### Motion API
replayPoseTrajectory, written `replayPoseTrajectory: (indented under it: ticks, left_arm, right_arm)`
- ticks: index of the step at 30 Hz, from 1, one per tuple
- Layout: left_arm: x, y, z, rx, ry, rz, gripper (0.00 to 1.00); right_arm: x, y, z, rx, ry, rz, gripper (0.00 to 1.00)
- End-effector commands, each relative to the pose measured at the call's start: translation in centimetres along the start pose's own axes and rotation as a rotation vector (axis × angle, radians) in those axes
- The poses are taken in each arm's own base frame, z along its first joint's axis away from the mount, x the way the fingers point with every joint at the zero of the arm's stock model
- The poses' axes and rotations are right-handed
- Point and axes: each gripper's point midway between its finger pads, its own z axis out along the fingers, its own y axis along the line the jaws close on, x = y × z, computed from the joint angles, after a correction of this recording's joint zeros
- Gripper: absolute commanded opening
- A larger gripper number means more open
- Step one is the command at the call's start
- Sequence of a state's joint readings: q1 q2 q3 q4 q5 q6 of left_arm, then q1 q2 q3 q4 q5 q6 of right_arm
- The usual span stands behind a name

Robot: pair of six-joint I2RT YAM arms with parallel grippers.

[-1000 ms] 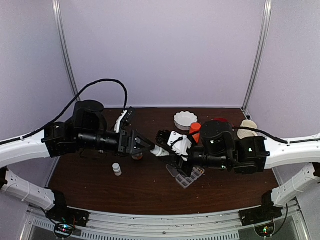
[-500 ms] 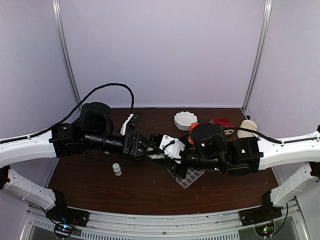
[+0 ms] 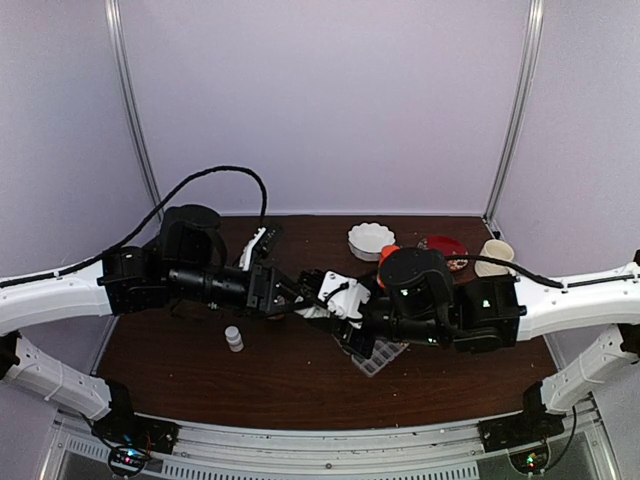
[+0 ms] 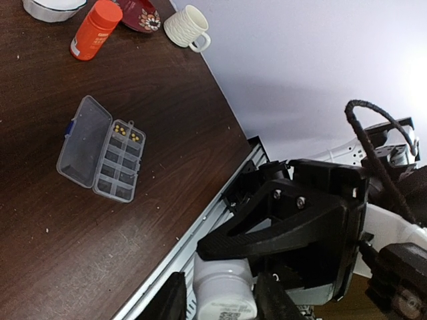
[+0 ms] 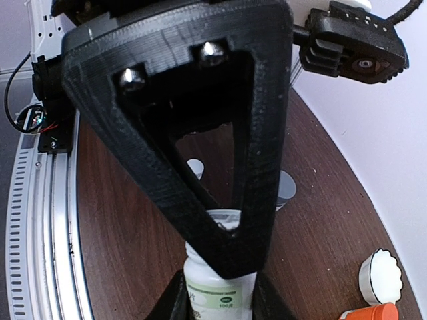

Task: Sort the pills into containers
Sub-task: Screw the lid of the pill bottle onto the pill bottle.

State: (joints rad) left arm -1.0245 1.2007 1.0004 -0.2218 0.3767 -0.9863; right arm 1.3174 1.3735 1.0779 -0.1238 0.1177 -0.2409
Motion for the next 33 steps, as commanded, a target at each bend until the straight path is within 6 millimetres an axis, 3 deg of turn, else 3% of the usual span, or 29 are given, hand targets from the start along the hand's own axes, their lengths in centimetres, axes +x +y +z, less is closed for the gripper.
replayPoseTrajectory:
  ticks: [1,7,10,12,15,19,21,26,32,33]
  left_arm:
    - [-0.5,-0.9,-0.5,0.026,-0.021,0.029,0.33]
    - [-0.4,-0.9,-0.3,0.029,-0.011,0.044,0.11]
    - [-0.6,-1.4,-0.5,0.049,-0.025,0.121,0.07]
    - [-0.9,-2.1,-0.9,0.079,-0.05,0.214,0.06]
    - [-1.1,-4.9,-1.8,0.214,-0.13,0.426,0.05]
    - [-0.1,-6.9,-1.8,0.293,-0.141,0.671,0.0]
    - [1.4,-8.0,-1.6,0.383,-0.085,0.821,0.0]
    - [3.6,-8.6,-0.9,0.5,-0.029,1.177,0.0]
    - [8.9,-7.0,-2.9,0.749,0.019,1.741,0.0]
    - [9.0,-6.9,-2.9,0.754,0.001,1.811,0.0]
  right_arm:
    - [-1.0,-0.6,0.1,0.032,-0.006,-0.008,0.08]
    - [-1.0,-0.3,0.3,0.019,0.002,0.014,0.08]
    - [-1.5,0.6,0.2,-0.067,-0.027,0.059,0.07]
    - [-2.0,1.4,0.1,-0.174,-0.049,0.117,0.07]
    - [-2.8,2.8,-0.5,-0.338,-0.079,0.186,0.07]
    - [-3.9,3.9,-1.5,-0.485,-0.13,0.257,0.05]
    - [-4.5,4.0,-2.0,-0.532,-0.156,0.275,0.05]
    - [-5.6,4.5,-3.7,-0.647,-0.207,0.342,0.04]
    - [-6.0,5.3,-4.8,-0.725,-0.241,0.351,0.03]
    - [-6.0,5.5,-5.0,-0.735,-0.247,0.352,0.03]
